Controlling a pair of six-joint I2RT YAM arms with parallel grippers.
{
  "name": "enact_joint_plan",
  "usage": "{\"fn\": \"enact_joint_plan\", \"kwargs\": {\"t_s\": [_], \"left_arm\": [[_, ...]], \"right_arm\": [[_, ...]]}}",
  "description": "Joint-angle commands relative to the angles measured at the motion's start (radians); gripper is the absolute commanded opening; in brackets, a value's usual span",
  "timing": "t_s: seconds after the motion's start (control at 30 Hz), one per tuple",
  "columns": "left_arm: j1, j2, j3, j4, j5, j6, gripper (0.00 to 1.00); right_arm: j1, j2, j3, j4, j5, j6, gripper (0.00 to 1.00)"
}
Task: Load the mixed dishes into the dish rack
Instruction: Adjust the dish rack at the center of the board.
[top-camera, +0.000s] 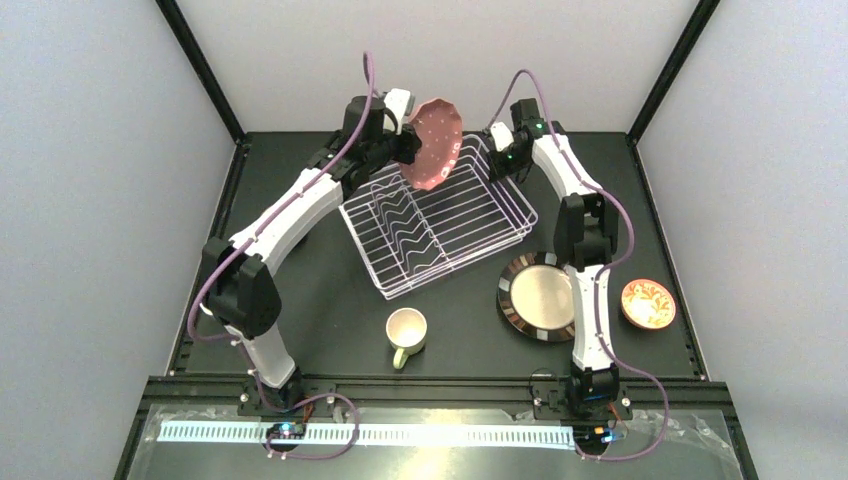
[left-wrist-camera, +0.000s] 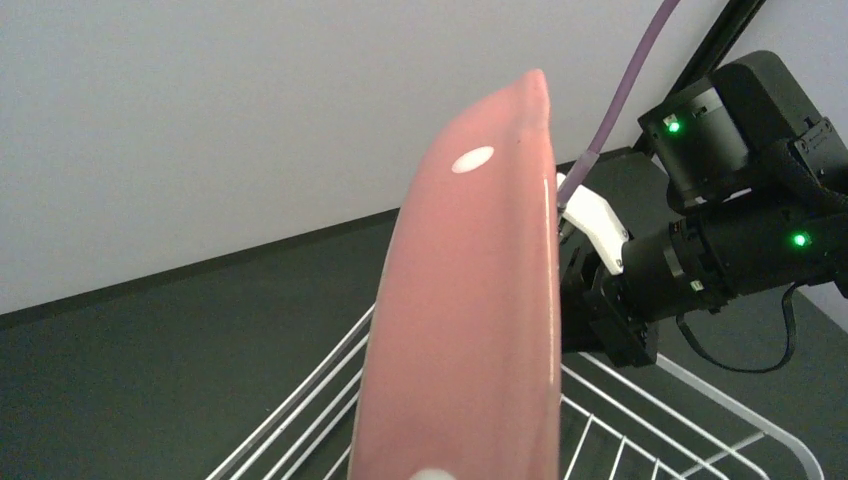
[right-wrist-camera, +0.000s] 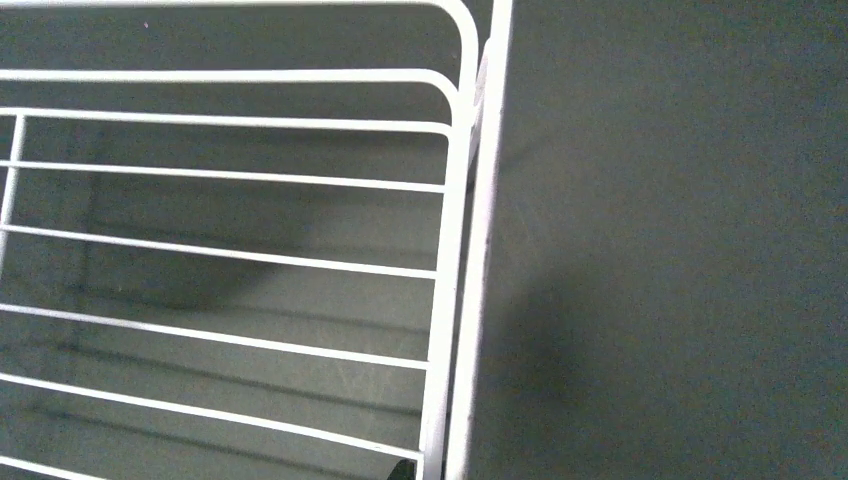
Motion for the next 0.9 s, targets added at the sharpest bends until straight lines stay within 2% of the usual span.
{"fn": "enact_joint_plan", "kwargs": {"t_s": [0.0,0.4,0.8,0.87], "left_arm": [[0.017,-0.065,0.023,0.103,-0.001,0.059,0.01],[0.042,-0.017,0.030,0.107,0.000,0.133,0.01],[0.050,0.058,0.101,0.062,0.003,0.222,0.01],[0.051,0.071,0.114,0.055,0.006,0.228,0.01]], "right_arm": [[0.003,0.051,0.071,0.065,-0.073,-0.109,0.08],[0.003,0.100,0.153,0.088,-0.141,-0.142,0.04],[-0.001,0.130,0.182,0.090,-0.165,-0.150,0.03],[-0.001,0.125,0.182,0.096,-0.155,-0.131,0.11]]}}
